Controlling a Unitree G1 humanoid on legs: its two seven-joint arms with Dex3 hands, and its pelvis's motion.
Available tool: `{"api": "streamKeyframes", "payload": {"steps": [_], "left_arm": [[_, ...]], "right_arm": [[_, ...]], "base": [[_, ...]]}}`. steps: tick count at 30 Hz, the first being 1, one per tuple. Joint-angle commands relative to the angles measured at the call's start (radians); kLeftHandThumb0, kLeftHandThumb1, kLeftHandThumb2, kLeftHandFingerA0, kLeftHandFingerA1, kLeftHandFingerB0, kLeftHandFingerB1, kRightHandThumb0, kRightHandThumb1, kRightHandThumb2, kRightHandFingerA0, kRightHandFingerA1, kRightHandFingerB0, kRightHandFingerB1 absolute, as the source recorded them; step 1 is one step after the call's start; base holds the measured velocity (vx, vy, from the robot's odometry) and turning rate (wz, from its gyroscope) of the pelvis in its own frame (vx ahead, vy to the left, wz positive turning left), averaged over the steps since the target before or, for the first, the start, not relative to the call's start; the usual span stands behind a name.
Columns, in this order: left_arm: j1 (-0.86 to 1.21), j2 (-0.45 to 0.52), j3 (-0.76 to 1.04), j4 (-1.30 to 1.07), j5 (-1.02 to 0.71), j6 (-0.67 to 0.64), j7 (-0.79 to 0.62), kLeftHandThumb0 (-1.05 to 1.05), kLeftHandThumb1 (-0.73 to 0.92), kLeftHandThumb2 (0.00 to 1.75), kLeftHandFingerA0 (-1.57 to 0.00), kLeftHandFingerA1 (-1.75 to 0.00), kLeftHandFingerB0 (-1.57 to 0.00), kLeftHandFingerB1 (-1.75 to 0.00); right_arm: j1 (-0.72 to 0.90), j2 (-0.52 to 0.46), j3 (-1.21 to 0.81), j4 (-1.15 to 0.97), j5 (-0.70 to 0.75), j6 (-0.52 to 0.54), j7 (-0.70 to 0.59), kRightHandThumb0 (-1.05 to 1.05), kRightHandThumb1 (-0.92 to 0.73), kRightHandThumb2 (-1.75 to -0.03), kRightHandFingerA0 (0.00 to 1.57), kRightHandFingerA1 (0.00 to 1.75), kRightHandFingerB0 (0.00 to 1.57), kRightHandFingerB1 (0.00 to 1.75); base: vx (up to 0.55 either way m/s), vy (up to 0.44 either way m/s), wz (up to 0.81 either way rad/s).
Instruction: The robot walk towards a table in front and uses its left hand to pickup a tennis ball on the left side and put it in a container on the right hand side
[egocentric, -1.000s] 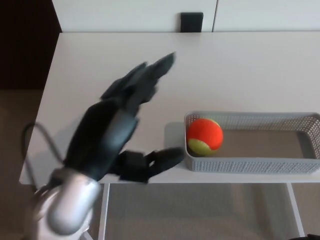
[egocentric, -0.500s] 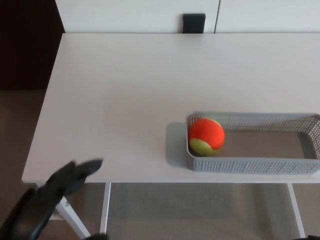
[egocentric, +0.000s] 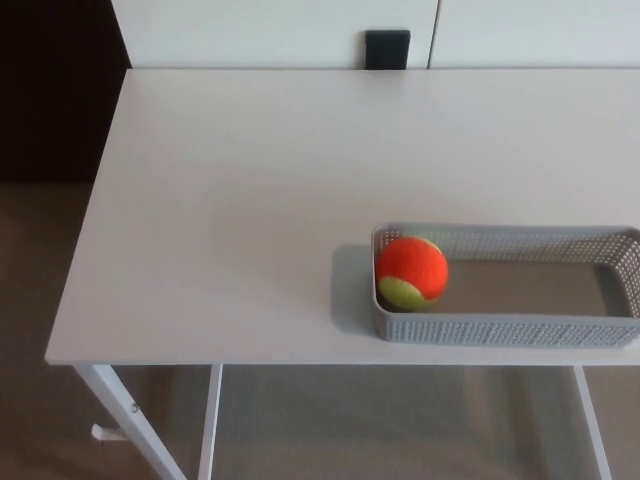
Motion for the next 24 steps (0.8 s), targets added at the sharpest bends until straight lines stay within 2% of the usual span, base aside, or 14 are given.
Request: {"api": "streamKeyframes", "payload": {"steps": [1, 2, 7, 10, 11, 13, 15, 16, 24], "left_arm": [[-0.299, 0.032, -0.18, 0.526, 0.192, -0.164, 0.078, -0.79, 0.59, 0.59, -0.26, -0.37, -0.31, -0.32], [-0.344, 0.019, -0.198, 0.575, 0.208, -0.15, 0.101, -0.75, 0.66, 0.61, -0.31, -0.37, -0.32, -0.32], [-0.521, -0.062, -0.229, 0.775, 0.205, -0.038, 0.2, -0.77, 0.66, 0.61, -0.28, -0.37, -0.32, -0.33], [-0.544, -0.082, -0.227, 0.839, 0.193, -0.066, 0.247, -0.77, 0.65, 0.6, -0.26, -0.38, -0.31, -0.33], [-0.558, -0.096, -0.235, 0.9, 0.217, -0.107, 0.327, -0.78, 0.66, 0.6, -0.27, -0.39, -0.31, -0.33], [-0.565, -0.096, -0.245, 0.937, 0.228, -0.123, 0.36, -0.78, 0.67, 0.61, -0.24, -0.39, -0.28, -0.32], [-0.575, -0.093, -0.253, 0.967, 0.231, -0.138, 0.377, -0.78, 0.67, 0.61, -0.24, -0.39, -0.28, -0.32], [-0.598, -0.089, -0.256, 1.018, 0.233, -0.146, 0.398, -0.8, 0.65, 0.6, -0.18, -0.42, -0.25, -0.32], [-0.673, -0.093, -0.249, 1.219, 0.201, -0.219, 0.467, -0.83, 0.63, 0.6, -0.18, -0.43, -0.23, -0.32]], "right_arm": [[-0.017, -0.023, -0.007, 0.059, 0.001, -0.03, -0.002, -0.19, -0.58, -0.57, 0.64, 0.47, 0.54, 0.42], [-0.009, -0.025, -0.01, 0.047, 0.005, -0.027, 0.001, -0.18, -0.59, -0.57, 0.63, 0.47, 0.53, 0.42], [0.013, -0.025, -0.011, 0.038, 0.009, -0.041, 0.006, -0.18, -0.59, -0.57, 0.65, 0.48, 0.53, 0.43], [0.015, -0.025, -0.011, 0.038, 0.011, -0.043, 0.01, -0.18, -0.59, -0.57, 0.65, 0.48, 0.53, 0.42], [0.009, -0.027, -0.008, 0.04, 0.008, -0.04, 0.013, -0.18, -0.59, -0.57, 0.64, 0.48, 0.53, 0.42], [0.0, -0.029, -0.006, 0.049, 0.004, -0.04, 0.011, -0.19, -0.59, -0.57, 0.64, 0.47, 0.53, 0.42], [-0.003, -0.029, -0.005, 0.052, 0.002, -0.041, 0.011, -0.19, -0.59, -0.57, 0.64, 0.47, 0.53, 0.42], [-0.006, -0.03, -0.006, 0.045, 0.005, -0.032, 0.015, -0.19, -0.59, -0.57, 0.65, 0.48, 0.53, 0.42], [-0.007, -0.041, 0.0, 0.046, -0.002, -0.014, 0.03, -0.18, -0.59, -0.57, 0.64, 0.47, 0.53, 0.42]], "base": [[0.0, 0.0, 0.0], [0.0, 0.0, 0.0], [0.0, 0.0, 0.0], [0.0, 0.0, 0.0], [0.0, 0.0, 0.0], [0.0, 0.0, 0.0], [0.0, 0.0, 0.0], [0.0, 0.0, 0.0], [0.0, 0.0, 0.0]]}}
